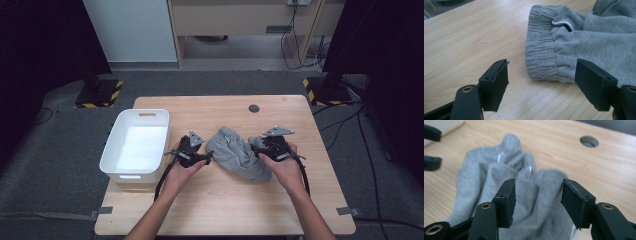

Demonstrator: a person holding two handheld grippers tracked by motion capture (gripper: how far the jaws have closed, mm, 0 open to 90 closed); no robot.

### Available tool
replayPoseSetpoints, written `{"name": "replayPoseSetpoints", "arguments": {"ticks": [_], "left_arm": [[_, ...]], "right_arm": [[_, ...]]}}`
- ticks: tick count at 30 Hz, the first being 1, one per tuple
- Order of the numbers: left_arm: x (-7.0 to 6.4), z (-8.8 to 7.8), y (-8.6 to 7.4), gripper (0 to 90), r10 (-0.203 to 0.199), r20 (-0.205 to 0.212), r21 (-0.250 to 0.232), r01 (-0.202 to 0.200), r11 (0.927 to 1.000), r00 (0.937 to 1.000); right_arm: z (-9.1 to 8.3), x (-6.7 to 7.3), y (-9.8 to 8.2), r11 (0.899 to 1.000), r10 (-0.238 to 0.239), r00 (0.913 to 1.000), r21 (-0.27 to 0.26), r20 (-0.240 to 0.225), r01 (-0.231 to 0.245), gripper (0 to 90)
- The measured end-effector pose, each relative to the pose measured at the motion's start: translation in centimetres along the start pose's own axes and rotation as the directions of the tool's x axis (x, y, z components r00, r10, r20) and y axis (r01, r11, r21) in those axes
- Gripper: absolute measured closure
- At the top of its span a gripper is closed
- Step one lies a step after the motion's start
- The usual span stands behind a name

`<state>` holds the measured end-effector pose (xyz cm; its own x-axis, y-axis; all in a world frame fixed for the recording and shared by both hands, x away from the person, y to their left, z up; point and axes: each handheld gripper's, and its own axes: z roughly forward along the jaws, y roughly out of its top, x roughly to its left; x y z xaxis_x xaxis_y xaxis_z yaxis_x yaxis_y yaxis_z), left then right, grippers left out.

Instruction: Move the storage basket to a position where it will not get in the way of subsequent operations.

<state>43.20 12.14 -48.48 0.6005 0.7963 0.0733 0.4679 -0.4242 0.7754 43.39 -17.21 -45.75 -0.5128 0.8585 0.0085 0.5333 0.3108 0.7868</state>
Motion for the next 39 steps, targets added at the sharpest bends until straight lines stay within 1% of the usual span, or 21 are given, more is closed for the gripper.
{"name": "replayPoseSetpoints", "arguments": {"ticks": [2,6,8,11,13,15,16,18,21,26,29,33,35,37,39], "left_arm": [[0.1,0.0,0.0,26.3,-0.004,-0.001,-0.001,0.004,1.0,1.0],[0.1,0.0,0.2,26.5,-0.003,-0.002,-0.003,0.003,1.0,1.0],[0.1,0.0,0.2,26.6,-0.003,-0.002,-0.003,0.003,1.0,1.0],[0.0,0.1,0.2,26.6,-0.003,0.0,-0.006,0.003,1.0,1.0],[-0.1,0.2,0.2,26.6,-0.003,0.002,-0.004,0.003,1.0,1.0],[-0.1,0.3,0.2,26.6,-0.003,0.004,-0.002,0.003,1.0,1.0],[-0.2,0.3,0.2,26.6,-0.003,0.004,-0.003,0.003,1.0,1.0],[-0.3,0.4,0.3,26.8,-0.001,0.005,-0.004,0.001,1.0,1.0],[-0.4,0.4,0.4,27.2,0.005,0.008,-0.003,-0.005,1.0,1.0],[-0.7,0.7,0.7,28.0,0.014,0.01,0.001,-0.014,0.9999,0.9998],[-0.9,0.9,0.9,28.1,0.02,0.008,-0.003,-0.02,0.9998,0.9998],[-1.1,1.4,1.4,28.1,0.007,0.013,-0.011,-0.007,0.9999,0.9999],[-1.3,1.8,1.7,29.4,0.013,0.01,-0.009,-0.013,0.9999,0.9999],[-1.4,2.0,1.9,31.7,0.017,0.013,-0.006,-0.017,0.9998,0.9998],[-1.6,2.3,2.2,34.2,0.019,0.015,-0.01,-0.019,0.9998,0.9997]], "right_arm": [[0.0,0.3,0.7,1.0,-0.009,0.9999,-0.007,-0.005,0.009,46.0],[0.2,0.8,2.0,0.999,-0.033,0.9994,-0.021,-0.014,0.033,55.0],[0.5,1.1,2.6,0.999,-0.037,0.999,-0.023,-0.026,0.037,58.3],[1.0,1.6,3.5,0.998,-0.055,0.9981,-0.035,-0.029,0.054,62.0],[1.6,1.8,4.1,0.997,-0.065,0.9972,-0.033,-0.037,0.064,64.3],[2.6,1.9,4.4,0.998,-0.063,0.9968,-0.019,-0.049,0.062,65.8],[3.1,1.8,4.4,0.999,-0.053,0.9973,-0.014,-0.051,0.053,66.7],[4.0,1.7,4.3,0.999,-0.034,0.9977,0.0,-0.058,0.034,67.3],[5.4,1.4,3.8,0.999,-0.023,0.9985,0.036,-0.049,0.025,67.7],[6.7,1.0,3.0,0.997,-0.018,0.9989,0.07,-0.044,0.021,68.8],[7.2,0.7,2.4,0.997,0.002,0.9989,0.081,-0.047,0.002,68.7],[7.8,0.0,1.4,0.996,0.035,0.9979,0.084,-0.055,-0.03,67.6],[7.9,-0.4,1.0,0.995,0.054,0.9969,0.082,-0.056,-0.05,67.4],[8.1,-0.8,0.7,0.994,0.075,0.9949,0.079,-0.068,-0.069,67.4],[8.3,-1.0,0.5,0.994,0.078,0.9944,0.081,-0.071,-0.072,67.4]]}}
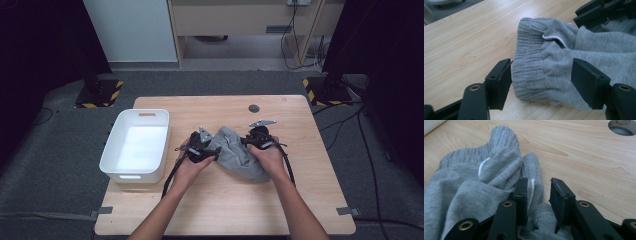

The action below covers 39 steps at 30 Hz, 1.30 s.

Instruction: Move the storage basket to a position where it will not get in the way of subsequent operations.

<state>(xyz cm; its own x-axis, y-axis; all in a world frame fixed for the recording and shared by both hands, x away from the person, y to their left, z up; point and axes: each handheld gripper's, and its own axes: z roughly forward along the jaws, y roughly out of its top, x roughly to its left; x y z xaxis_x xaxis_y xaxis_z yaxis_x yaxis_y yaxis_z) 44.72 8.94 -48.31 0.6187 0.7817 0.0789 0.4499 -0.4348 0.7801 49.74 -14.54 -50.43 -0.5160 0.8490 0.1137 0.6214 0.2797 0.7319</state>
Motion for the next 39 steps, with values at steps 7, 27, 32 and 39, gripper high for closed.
{"name": "replayPoseSetpoints", "arguments": {"ticks": [7,27,32,39], "left_arm": [[-0.5,0.6,1.0,42.7,0.034,-0.005,-0.005,-0.034,0.9994,0.9994],[-1.3,1.2,1.5,48.4,0.073,-0.001,-0.007,-0.073,0.9973,0.9974],[-1.0,1.0,1.6,50.0,0.062,-0.002,-0.016,-0.062,0.9979,0.9981],[-0.8,1.0,1.7,52.5,0.045,0.007,-0.044,-0.045,0.998,0.9989]], "right_arm": [[0.6,0.1,-0.2,1.0,0.002,0.9983,0.003,-0.058,-0.001,58.5],[1.6,1.1,0.0,0.988,-0.13,0.9902,0.079,-0.051,0.134,83.1],[0.1,1.3,0.4,0.992,-0.13,0.9909,0.0,-0.036,0.13,84.1],[-1.7,1.8,0.9,0.988,-0.127,0.9913,-0.087,-0.034,0.124,84.3]]}}
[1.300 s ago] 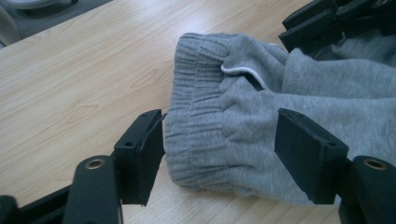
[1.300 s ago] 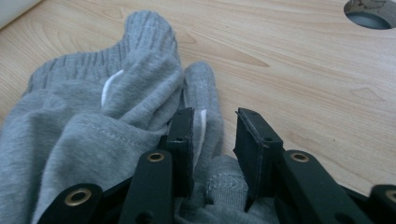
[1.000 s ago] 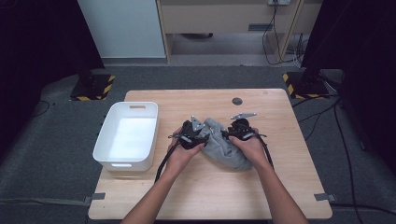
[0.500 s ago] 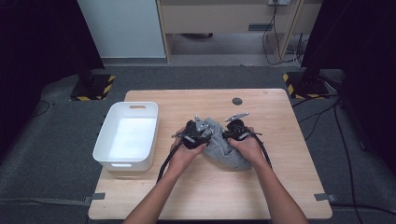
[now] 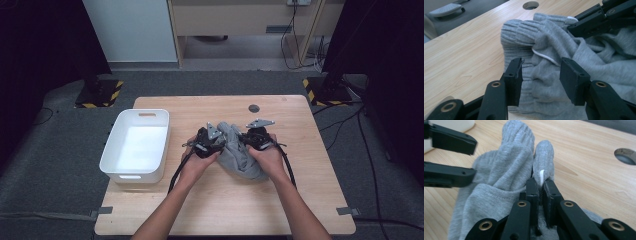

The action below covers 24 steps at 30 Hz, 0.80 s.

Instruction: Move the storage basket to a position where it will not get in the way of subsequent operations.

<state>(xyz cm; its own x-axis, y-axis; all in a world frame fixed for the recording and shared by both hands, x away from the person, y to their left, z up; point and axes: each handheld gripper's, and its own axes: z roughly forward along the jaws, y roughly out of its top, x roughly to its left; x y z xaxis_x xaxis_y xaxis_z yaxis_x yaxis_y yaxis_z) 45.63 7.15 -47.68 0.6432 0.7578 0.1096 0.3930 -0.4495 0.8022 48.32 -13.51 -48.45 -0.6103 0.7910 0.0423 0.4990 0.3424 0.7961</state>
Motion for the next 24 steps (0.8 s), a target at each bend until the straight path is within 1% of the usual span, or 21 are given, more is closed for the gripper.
{"name": "replayPoseSetpoints", "arguments": {"ticks": [2,3,7,8,11,15,21,24], "left_arm": [[-0.2,0.1,0.1,52.4,-0.001,0.006,-0.006,0.001,1.0,1.0],[-0.3,0.1,0.1,52.0,-0.007,0.009,-0.008,0.007,0.9999,0.9999],[-0.3,0.3,0.2,46.3,-0.042,0.033,-0.02,0.042,0.9989,0.9986],[-0.2,0.3,0.2,45.0,-0.055,0.041,-0.025,0.056,0.9981,0.9976],[-0.2,0.2,0.3,41.8,-0.076,0.045,-0.042,0.078,0.996,0.996],[-0.2,0.1,0.5,42.0,-0.089,0.048,-0.064,0.092,0.9937,0.9949],[-0.3,0.6,0.4,42.1,-0.098,0.04,-0.035,0.1,0.9944,0.9944],[-0.3,0.8,0.4,42.4,-0.11,0.034,-0.02,0.111,0.9936,0.9933]], "right_arm": [[-0.2,0.2,0.0,1.0,-0.017,0.9998,-0.002,0.003,0.017,84.4],[-0.3,0.3,0.1,1.0,-0.018,0.9998,-0.005,0.001,0.018,84.4],[-0.5,0.4,0.1,1.0,-0.028,0.9996,-0.015,-0.001,0.028,84.4],[-0.5,0.4,0.1,0.999,-0.028,0.9996,-0.016,-0.001,0.028,84.4],[-0.7,0.5,0.1,0.999,-0.03,0.9995,-0.032,-0.005,0.03,84.4],[-0.8,0.7,0.0,0.999,-0.035,0.9994,-0.036,-0.008,0.035,84.4],[-0.9,1.0,0.2,0.998,-0.045,0.9989,-0.047,-0.014,0.044,84.4],[-1.0,1.3,0.3,0.998,-0.044,0.9989,-0.05,-0.019,0.043,84.4]]}}
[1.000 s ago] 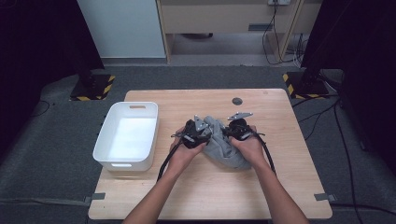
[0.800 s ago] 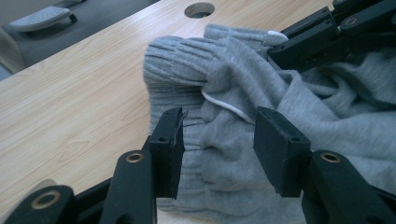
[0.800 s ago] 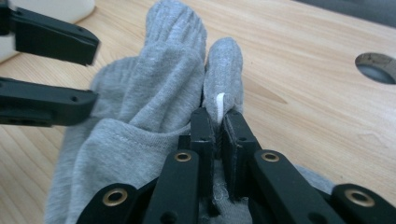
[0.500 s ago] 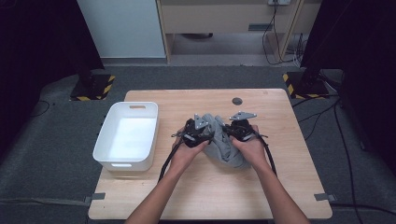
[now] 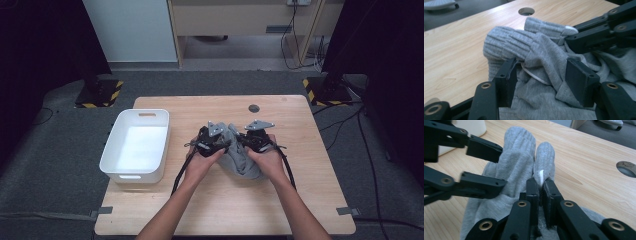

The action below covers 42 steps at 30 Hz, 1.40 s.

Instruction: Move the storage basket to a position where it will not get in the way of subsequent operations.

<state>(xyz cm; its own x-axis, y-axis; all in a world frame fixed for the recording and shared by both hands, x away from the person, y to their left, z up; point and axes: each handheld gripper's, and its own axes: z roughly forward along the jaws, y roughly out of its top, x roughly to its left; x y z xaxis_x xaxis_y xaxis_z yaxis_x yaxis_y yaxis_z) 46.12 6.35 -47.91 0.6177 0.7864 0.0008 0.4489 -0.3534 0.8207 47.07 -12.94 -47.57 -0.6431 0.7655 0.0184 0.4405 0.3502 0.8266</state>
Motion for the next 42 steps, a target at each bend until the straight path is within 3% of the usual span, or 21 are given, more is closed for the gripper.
{"name": "replayPoseSetpoints", "arguments": {"ticks": [3,7,16,21,27,33,37,42], "left_arm": [[0.0,0.2,-0.1,45.3,0.015,-0.013,0.017,-0.015,0.9997,0.9998],[0.2,0.6,-0.3,49.0,0.006,-0.013,0.026,-0.005,0.9996,0.9999],[0.1,0.8,-0.1,70.1,-0.011,-0.016,0.023,0.011,0.9997,0.9998],[0.0,0.8,-0.1,78.6,0.028,-0.033,0.032,-0.027,0.9991,0.9991],[0.4,0.0,0.2,81.6,0.035,-0.056,0.005,-0.035,0.9994,0.9978],[1.3,-1.2,1.6,82.1,0.07,-0.067,-0.011,-0.07,0.9975,0.9953],[1.6,-2.0,2.4,82.2,0.118,-0.086,-0.01,-0.119,0.9928,0.9893],[2.0,-2.8,2.7,82.2,0.142,-0.099,-0.011,-0.144,0.9895,0.9849]], "right_arm": [[0.0,0.1,0.1,1.0,-0.008,0.9999,-0.004,-0.008,0.008,84.4],[-0.1,0.3,0.2,1.0,-0.014,0.9998,-0.007,-0.016,0.014,84.5],[-0.1,0.8,0.3,0.999,-0.03,0.9991,-0.012,-0.03,0.029,84.6],[-0.2,0.7,0.4,1.0,-0.029,0.9993,-0.014,-0.024,0.028,84.5],[-0.7,0.4,0.9,0.999,-0.029,0.9996,-0.025,-0.004,0.029,84.5],[-1.7,-0.1,1.8,0.999,-0.026,0.9996,-0.043,0.011,0.027,84.5],[-2.3,-0.4,2.3,0.998,-0.026,0.9994,-0.056,0.021,0.027,84.5],[-3.1,-0.9,2.8,0.997,-0.024,0.9992,-0.07,0.032,0.026,84.6]]}}
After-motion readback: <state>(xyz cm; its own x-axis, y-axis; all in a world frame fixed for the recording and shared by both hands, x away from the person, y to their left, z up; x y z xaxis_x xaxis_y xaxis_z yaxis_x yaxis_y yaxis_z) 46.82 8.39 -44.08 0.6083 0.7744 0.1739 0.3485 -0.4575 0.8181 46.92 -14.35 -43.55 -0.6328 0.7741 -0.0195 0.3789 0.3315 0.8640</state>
